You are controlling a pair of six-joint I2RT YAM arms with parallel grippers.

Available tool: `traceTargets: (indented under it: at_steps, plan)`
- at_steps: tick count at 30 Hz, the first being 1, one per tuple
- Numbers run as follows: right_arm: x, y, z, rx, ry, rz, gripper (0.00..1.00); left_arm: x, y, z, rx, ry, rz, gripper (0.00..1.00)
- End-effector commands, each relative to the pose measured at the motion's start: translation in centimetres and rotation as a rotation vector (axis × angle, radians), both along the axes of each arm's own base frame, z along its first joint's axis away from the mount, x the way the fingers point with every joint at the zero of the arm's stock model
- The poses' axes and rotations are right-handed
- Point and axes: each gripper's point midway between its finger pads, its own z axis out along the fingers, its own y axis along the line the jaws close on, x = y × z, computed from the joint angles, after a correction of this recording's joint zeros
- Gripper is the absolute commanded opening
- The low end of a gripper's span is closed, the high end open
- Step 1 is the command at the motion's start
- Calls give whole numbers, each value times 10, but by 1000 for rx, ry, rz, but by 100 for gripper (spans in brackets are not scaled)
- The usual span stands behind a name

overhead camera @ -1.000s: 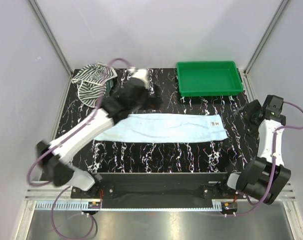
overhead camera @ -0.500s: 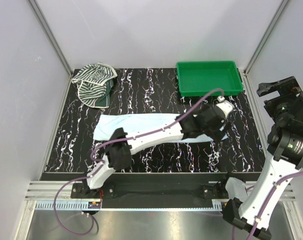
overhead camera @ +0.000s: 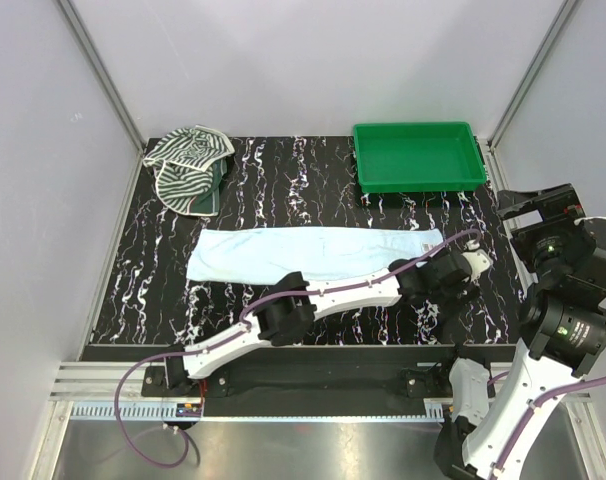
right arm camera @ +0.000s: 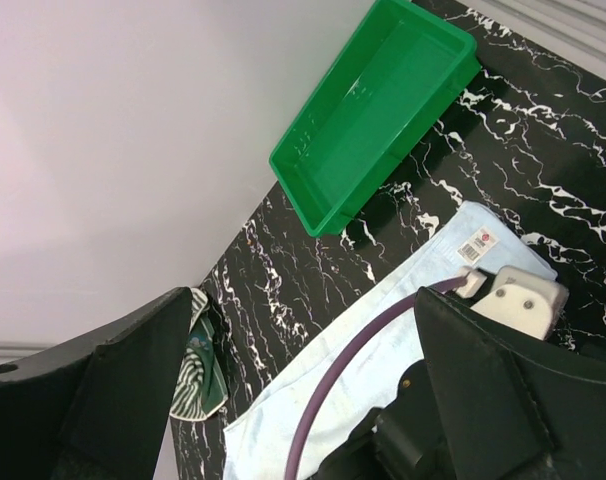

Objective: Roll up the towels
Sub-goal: Fold the towel

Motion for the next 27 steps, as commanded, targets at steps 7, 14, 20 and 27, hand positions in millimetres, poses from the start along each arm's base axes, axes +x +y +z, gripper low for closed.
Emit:
traceTargets:
  at_steps: [7, 14, 20, 27]
  plan:
    - [12, 7, -9, 21, 13, 70, 100, 35, -35, 40, -170, -126, -19, 89]
    - [23, 3, -18, 29, 19, 77, 100, 54, -34, 14, -154, -116, -49, 88]
    - [34, -3, -25, 29, 31, 80, 100, 60, -32, 1, -140, -112, -53, 78]
    - [47, -6, -36, 41, 42, 96, 100, 63, -25, -18, -103, -75, -60, 65]
